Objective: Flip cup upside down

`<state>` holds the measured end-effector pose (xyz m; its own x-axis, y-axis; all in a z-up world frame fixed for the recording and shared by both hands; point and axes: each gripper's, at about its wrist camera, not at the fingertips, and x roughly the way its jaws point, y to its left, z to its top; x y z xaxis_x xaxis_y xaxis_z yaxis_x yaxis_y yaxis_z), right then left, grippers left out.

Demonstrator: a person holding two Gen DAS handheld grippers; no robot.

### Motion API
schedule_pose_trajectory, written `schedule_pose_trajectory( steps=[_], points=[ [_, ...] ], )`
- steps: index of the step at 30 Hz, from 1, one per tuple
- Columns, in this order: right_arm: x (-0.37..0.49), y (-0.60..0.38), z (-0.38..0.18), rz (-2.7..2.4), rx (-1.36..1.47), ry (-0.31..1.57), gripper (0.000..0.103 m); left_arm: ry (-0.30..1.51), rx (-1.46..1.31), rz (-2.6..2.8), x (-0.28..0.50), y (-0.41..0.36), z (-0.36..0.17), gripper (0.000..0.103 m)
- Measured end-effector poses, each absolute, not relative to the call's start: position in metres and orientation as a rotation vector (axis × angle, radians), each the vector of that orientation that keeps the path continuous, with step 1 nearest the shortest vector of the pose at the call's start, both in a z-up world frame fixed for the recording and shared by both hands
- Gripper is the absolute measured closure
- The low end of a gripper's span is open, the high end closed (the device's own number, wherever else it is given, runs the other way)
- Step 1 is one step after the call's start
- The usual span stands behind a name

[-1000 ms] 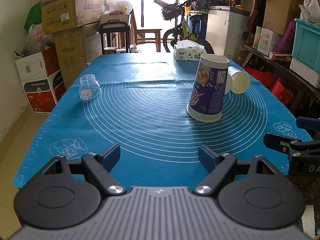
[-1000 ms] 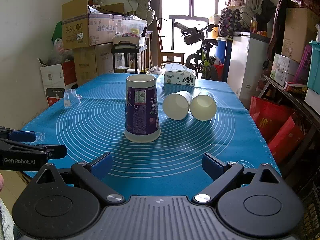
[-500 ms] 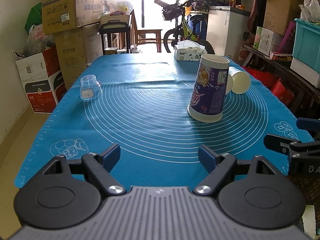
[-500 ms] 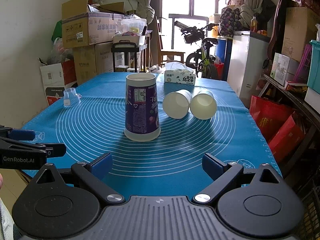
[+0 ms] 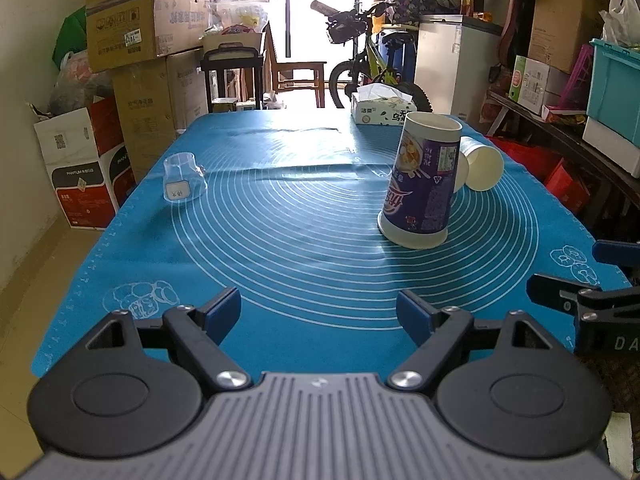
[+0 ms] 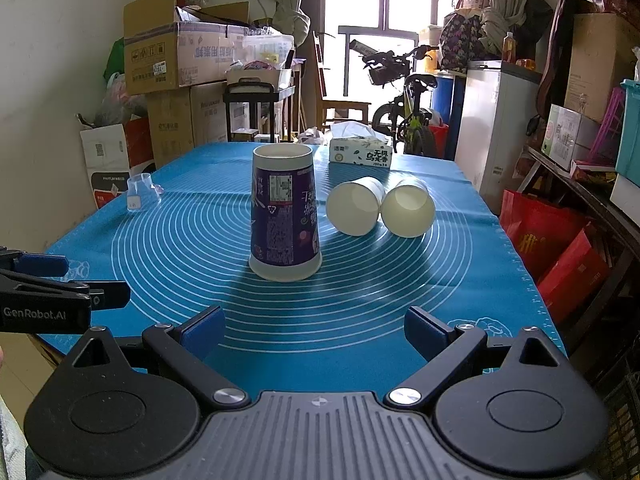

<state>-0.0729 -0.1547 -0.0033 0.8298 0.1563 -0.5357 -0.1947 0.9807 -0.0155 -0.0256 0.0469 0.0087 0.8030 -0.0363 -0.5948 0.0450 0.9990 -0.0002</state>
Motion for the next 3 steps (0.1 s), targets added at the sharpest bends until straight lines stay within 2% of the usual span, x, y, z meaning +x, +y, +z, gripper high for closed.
schedule_pose_trajectory(
  steps=[2,3],
  points=[
    [-0.0729,-0.1542,-0.0046,0.186,-0.071,0.565,0.005,0.632,0.02,-0.034,-0.0254,0.0482,0.0096,0.008],
    [-0.0728,-0.1539,-0.0053,0.185,-0.071,0.566,0.005,0.628,0.019,-0.035,-0.0256,0.0474,0.0092,0.008]
  ],
)
